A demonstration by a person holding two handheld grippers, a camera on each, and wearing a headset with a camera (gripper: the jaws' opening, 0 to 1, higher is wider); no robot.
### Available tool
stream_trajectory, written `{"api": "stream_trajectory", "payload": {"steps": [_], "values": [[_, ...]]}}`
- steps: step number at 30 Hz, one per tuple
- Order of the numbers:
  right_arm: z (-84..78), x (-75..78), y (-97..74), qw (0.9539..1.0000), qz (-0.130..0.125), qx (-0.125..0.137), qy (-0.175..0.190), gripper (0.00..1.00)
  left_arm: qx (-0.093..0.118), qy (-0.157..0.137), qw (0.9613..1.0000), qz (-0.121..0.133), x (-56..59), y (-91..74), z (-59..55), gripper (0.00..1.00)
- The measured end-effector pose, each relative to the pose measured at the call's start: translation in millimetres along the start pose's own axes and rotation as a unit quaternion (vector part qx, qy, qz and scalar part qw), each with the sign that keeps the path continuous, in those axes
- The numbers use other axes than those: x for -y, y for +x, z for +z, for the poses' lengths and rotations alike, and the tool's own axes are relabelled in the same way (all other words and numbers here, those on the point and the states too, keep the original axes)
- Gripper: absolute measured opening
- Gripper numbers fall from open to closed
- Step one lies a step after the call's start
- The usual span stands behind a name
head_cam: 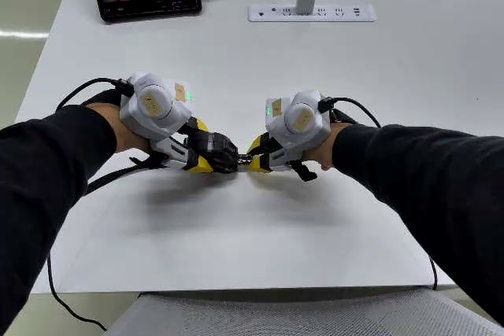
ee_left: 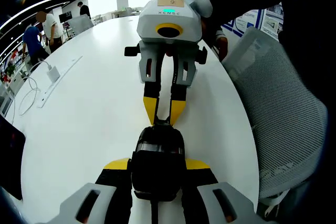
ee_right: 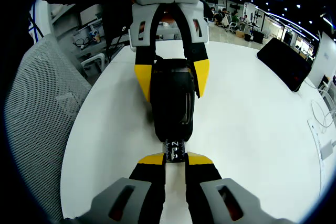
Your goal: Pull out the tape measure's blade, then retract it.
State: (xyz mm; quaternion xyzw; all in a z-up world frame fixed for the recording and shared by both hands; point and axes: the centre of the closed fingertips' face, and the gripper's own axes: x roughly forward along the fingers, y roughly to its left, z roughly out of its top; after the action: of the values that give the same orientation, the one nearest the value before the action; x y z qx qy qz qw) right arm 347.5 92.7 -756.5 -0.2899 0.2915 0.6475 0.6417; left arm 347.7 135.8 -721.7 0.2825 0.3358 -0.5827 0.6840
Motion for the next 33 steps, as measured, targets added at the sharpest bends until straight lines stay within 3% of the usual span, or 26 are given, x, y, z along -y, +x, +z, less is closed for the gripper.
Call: {"api": "stream_trajectory", "payload": {"steps": [13,18,33], "values": [[3.1,0.2,9.3,0.9998,0.002,-0.003,0.022,0.12,0.002,0.000,1.0000,0.002,0.7,-0.2,0.1,0.32],[3.2,1.7,6.3,1.0000,-0.002,0.000,-0.004,0.10,0.003,-0.001,1.0000,0.002,0.5,-0.9,-0.5,0.32],[-2.8,-1.1,1.2,0.9999,-0.004,-0.005,0.009,0.09,0.000,0.001,1.0000,0.002,1.5,-0.3,0.5,0.32]]}}
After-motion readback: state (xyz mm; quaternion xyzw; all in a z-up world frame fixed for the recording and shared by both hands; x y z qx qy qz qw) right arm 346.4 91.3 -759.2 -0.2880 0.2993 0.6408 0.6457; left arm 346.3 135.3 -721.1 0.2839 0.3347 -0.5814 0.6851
